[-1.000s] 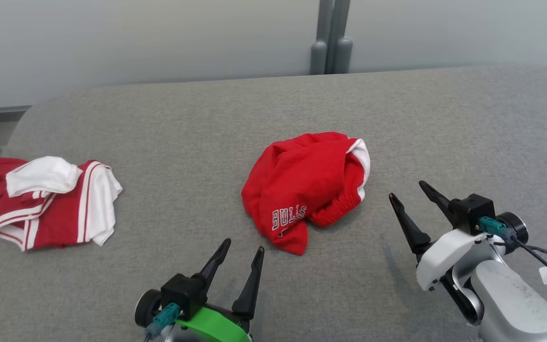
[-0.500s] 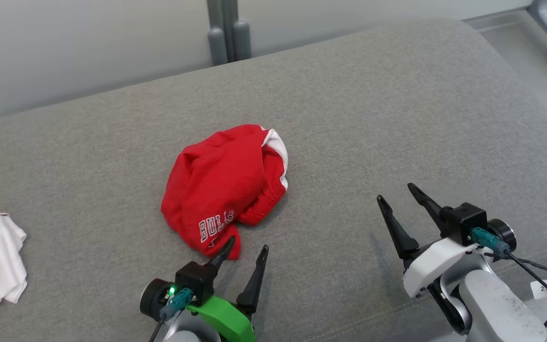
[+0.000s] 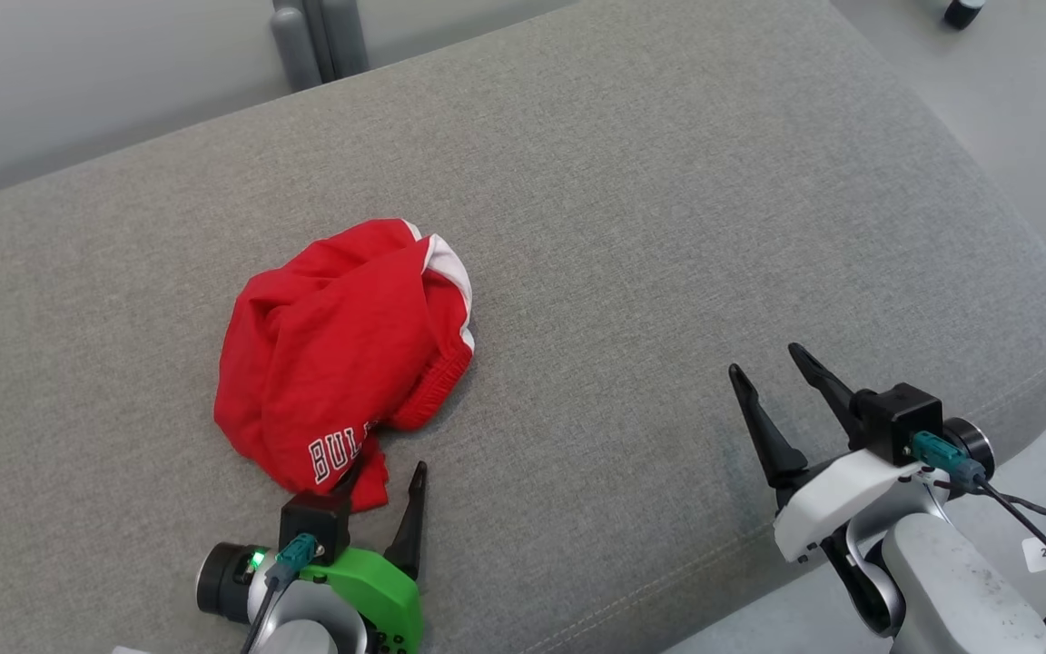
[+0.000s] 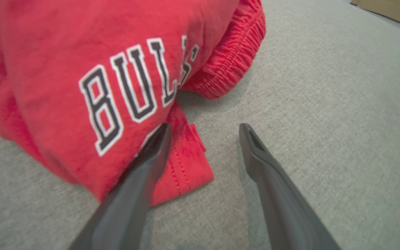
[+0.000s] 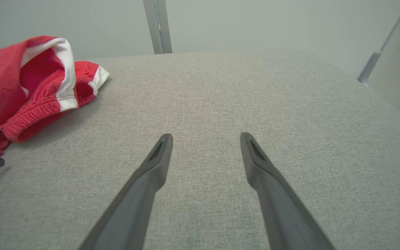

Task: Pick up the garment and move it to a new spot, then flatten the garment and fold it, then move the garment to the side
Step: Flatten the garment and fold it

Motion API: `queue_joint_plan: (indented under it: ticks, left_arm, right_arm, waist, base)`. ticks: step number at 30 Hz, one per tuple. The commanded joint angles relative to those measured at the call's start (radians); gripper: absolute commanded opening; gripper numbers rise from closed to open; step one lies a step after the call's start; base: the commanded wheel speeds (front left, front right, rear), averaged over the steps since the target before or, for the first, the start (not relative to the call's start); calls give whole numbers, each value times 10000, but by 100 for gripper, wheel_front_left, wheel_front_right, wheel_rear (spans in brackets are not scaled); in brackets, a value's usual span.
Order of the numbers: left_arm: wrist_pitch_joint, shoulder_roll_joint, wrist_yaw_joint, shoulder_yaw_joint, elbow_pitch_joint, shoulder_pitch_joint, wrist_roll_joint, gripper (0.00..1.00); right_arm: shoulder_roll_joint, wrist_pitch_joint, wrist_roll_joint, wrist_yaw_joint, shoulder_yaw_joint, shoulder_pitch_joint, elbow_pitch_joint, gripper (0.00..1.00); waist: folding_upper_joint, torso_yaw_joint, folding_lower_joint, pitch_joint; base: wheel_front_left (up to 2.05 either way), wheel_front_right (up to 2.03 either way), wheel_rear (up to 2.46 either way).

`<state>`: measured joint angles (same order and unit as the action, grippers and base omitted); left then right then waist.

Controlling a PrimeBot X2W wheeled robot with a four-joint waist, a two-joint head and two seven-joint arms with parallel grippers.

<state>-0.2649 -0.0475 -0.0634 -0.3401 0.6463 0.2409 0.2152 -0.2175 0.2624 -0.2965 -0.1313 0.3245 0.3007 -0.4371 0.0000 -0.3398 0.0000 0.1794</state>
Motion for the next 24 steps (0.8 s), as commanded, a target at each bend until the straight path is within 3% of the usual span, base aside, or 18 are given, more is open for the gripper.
queue_joint_plan:
  ticks: [1, 3, 10, 16, 20, 24]
  left_arm:
    - [9, -56, 7, 20, 96, 21, 33, 100]
    - [15, -56, -34, 10, 277, -17, 165, 0]
    - [12, -53, -72, 74, 255, 16, 434, 0]
    - [4, -50, -589, -10, -2542, -65, 647, 0]
    - [3, -59, -666, 221, -4462, 182, 983, 0]
    - [8, -55, -674, 803, -5292, 566, 1021, 0]
  right_arm:
    - [-1, 34, 57, 10, -66, -125, -8, 100]
    - [19, 33, 81, 10, -134, -198, -49, 100]
    - [109, 34, 0, 10, -117, -226, -38, 100]
    - [188, 33, -81, 10, -150, -411, -62, 100]
    - [199, 34, -130, 10, -165, -547, -225, 100]
    - [342, 34, -201, 10, -36, -524, -330, 100]
  waist:
    - [0, -11, 0, 37]
    - [0, 121, 0, -16]
    - [0, 754, 0, -202]
    - [0, 1515, 0, -408]
    - [0, 2064, 0, -623]
    - [0, 2306, 0, -791]
  base:
    - [0, 0, 0]
    - [0, 0, 0]
    - [0, 0, 0]
    - [0, 0, 0]
    - [0, 0, 0]
    - [0, 0, 0]
